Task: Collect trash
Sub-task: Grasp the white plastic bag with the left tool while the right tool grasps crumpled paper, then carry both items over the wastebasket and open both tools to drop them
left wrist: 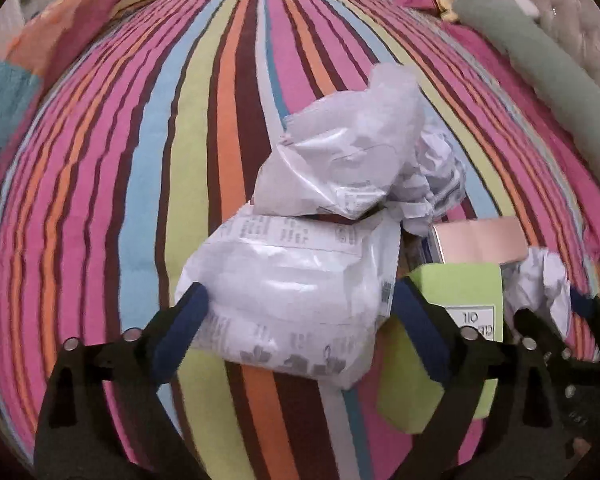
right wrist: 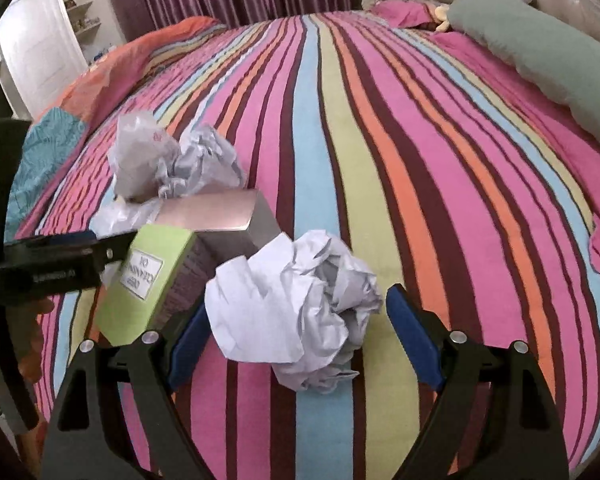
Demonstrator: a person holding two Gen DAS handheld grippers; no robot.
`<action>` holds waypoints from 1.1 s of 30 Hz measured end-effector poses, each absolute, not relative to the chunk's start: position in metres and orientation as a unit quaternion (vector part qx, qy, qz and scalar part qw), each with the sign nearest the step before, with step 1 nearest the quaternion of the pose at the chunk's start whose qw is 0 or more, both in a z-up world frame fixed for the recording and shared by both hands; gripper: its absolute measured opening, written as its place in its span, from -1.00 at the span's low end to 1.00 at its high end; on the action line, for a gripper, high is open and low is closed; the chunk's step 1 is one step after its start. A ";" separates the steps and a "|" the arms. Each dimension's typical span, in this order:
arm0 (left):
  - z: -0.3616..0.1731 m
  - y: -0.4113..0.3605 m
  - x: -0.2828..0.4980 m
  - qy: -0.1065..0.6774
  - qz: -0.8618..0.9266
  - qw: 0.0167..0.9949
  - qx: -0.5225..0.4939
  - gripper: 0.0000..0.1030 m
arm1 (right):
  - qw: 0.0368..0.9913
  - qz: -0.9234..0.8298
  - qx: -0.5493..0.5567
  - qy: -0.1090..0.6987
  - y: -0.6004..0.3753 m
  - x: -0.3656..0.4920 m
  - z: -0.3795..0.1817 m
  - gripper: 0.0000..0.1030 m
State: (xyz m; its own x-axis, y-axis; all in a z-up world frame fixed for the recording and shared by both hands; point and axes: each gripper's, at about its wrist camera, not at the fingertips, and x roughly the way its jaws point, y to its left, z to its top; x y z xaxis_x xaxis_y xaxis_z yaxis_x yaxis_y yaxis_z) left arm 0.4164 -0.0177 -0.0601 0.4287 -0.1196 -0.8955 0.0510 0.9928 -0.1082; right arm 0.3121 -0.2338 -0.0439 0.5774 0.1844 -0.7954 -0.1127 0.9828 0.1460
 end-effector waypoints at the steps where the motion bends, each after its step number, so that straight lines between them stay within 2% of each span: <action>1: -0.063 -0.012 0.417 0.534 -0.047 0.843 -0.042 0.85 | 0.887 0.082 0.035 0.454 -0.232 0.313 -0.046 0.56; 4: -0.082 -0.002 0.421 0.561 -0.033 0.827 -0.032 0.87 | 0.886 0.078 0.037 0.456 -0.231 0.316 -0.051 0.56; 7: -0.085 0.004 0.417 0.549 -0.034 0.834 -0.038 0.85 | 0.888 0.071 0.047 0.451 -0.234 0.317 -0.053 0.53; 8: -0.084 0.004 0.417 0.547 -0.029 0.836 -0.038 0.80 | 0.889 0.068 0.052 0.449 -0.235 0.316 -0.054 0.51; 9: -0.083 0.005 0.416 0.545 -0.025 0.837 -0.038 0.75 | 0.888 0.067 0.054 0.451 -0.236 0.317 -0.055 0.27; 10: -0.082 0.007 0.414 0.542 -0.021 0.839 -0.040 0.63 | 0.888 0.066 0.054 0.452 -0.236 0.316 -0.056 0.14; 11: -0.079 0.011 0.413 0.536 -0.015 0.843 -0.042 0.39 | 0.887 0.070 0.057 0.452 -0.237 0.314 -0.056 0.14; 14: -0.074 0.022 0.404 0.529 -0.022 0.847 -0.053 0.23 | 0.894 0.074 0.047 0.440 -0.236 0.306 -0.052 0.12; 26: -0.050 0.053 0.332 0.488 -0.038 0.868 -0.085 0.18 | 0.904 0.054 0.069 0.420 -0.251 0.257 -0.030 0.11; 33: -0.030 0.067 0.253 0.462 -0.049 0.881 -0.090 0.18 | 0.907 0.068 0.078 0.409 -0.241 0.197 -0.020 0.11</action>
State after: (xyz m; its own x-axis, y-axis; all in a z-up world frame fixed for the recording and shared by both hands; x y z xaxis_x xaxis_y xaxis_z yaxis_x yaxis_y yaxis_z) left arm 0.2528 0.0666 -0.0305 0.5681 -0.1699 -0.8052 0.0042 0.9790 -0.2036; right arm 0.1973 -0.2412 -0.0202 0.6561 0.1875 -0.7310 -0.0600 0.9785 0.1972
